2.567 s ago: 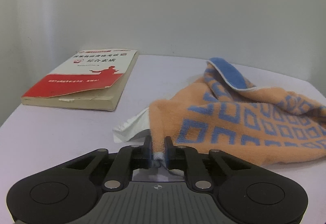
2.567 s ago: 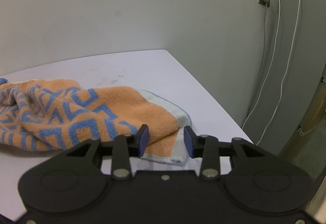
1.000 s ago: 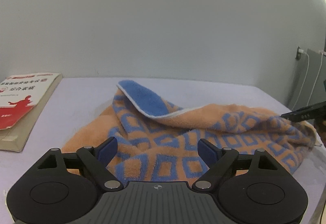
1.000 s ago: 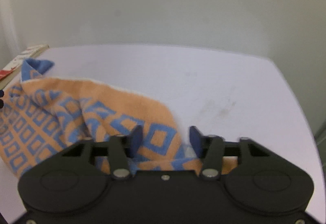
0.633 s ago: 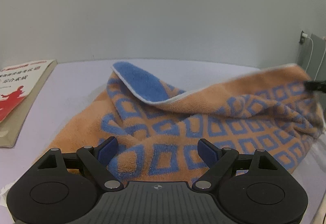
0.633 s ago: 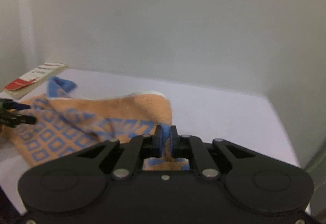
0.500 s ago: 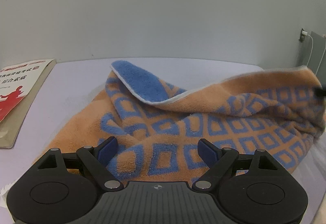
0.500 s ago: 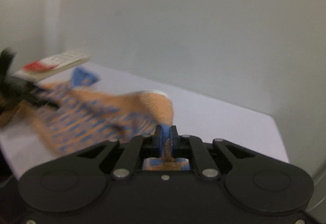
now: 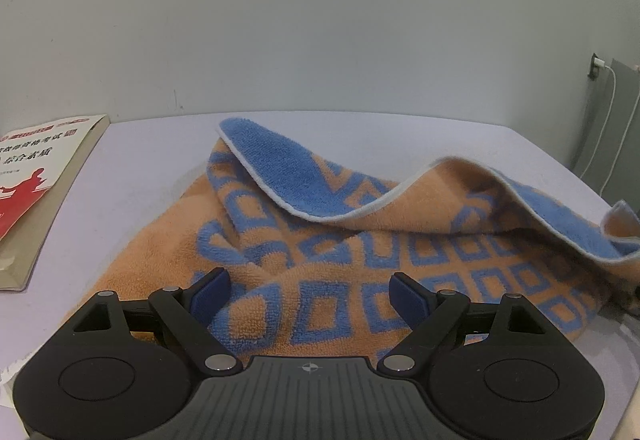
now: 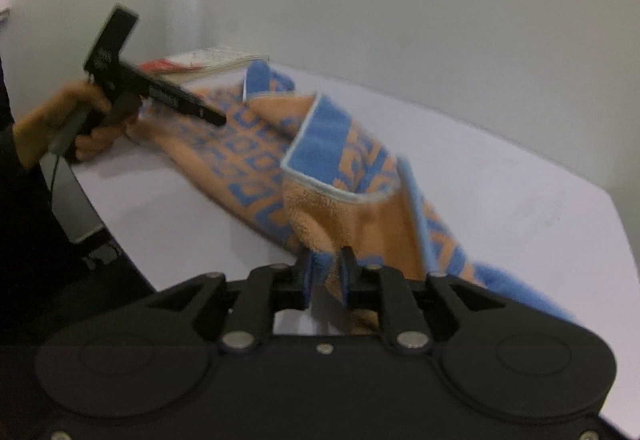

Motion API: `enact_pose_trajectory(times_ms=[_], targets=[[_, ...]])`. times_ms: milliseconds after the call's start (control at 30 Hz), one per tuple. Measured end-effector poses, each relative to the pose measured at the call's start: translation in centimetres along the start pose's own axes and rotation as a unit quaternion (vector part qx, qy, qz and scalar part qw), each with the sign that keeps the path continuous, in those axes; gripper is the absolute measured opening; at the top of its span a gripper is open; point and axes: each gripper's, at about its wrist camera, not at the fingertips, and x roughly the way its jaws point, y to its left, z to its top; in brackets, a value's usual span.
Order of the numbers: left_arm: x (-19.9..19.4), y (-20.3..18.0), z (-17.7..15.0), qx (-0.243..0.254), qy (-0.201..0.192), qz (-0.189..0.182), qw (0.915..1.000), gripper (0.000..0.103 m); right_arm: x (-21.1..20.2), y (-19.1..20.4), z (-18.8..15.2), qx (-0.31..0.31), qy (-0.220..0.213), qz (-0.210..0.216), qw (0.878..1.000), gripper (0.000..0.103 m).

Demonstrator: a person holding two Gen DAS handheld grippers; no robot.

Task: Fold towel
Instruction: 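Drag the towel edge with the right gripper to spread the towel flat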

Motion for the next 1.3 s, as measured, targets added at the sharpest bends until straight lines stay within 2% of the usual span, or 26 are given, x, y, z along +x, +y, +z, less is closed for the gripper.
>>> enact_pose_trajectory(times_ms=[100, 333, 467, 533, 567, 600, 633, 800, 1067, 1200, 1300], targets=[[0.0, 0.1, 0.0, -0.001, -0.001, 0.0, 1.0, 0.084, -0.7, -0.6, 0.8, -0.003, -0.012, -0.011, 1.0, 0.03], [-0.1, 0.1, -0.1, -0.002, -0.002, 0.0, 1.0, 0.084, -2.4, -2.1, 2.6, -0.009, -0.042, -0.036, 0.998, 0.038], [-0.2, 0.0, -0.1, -0.002, -0.002, 0.001, 1.0, 0.084, -1.0, -1.9, 2.5, -0.023, -0.031, -0.046, 0.998, 0.041], [-0.2, -0.2, -0.1, -0.003, -0.001, 0.002, 1.0, 0.084, 0.2, -2.5, 2.1, -0.002, -0.016, -0.056, 0.998, 0.038], [-0.2, -0.2, -0.1, -0.002, -0.001, 0.002, 1.0, 0.084, 0.6, -2.8, 2.0, 0.004, -0.01, -0.058, 0.998, 0.03], [-0.2, -0.2, -0.1, -0.002, -0.001, 0.002, 1.0, 0.084, 0.9, -3.1, 1.9, 0.011, -0.005, -0.058, 0.998, 0.011], [-0.2, -0.2, -0.1, -0.002, -0.001, 0.002, 1.0, 0.084, 1.2, -3.4, 1.8, 0.019, -0.001, -0.055, 0.998, 0.004], [-0.2, -0.2, -0.1, -0.003, -0.001, 0.001, 1.0, 0.084, 1.1, -5.4, 1.9, 0.05, -0.015, -0.05, 0.997, 0.003], [-0.3, -0.2, -0.1, -0.001, -0.001, 0.001, 1.0, 0.085, 3.0, -10.2, 2.9, 0.065, 0.0, -0.147, 0.987, 0.003], [-0.3, -0.2, -0.2, -0.002, -0.002, 0.001, 1.0, 0.085, 5.3, -13.7, 3.3, 0.085, 0.018, -0.206, 0.975, 0.003], [-0.3, -0.1, -0.2, -0.003, -0.003, 0.001, 1.0, 0.085, 6.7, -15.9, 4.3, 0.093, 0.028, -0.228, 0.969, 0.003]])
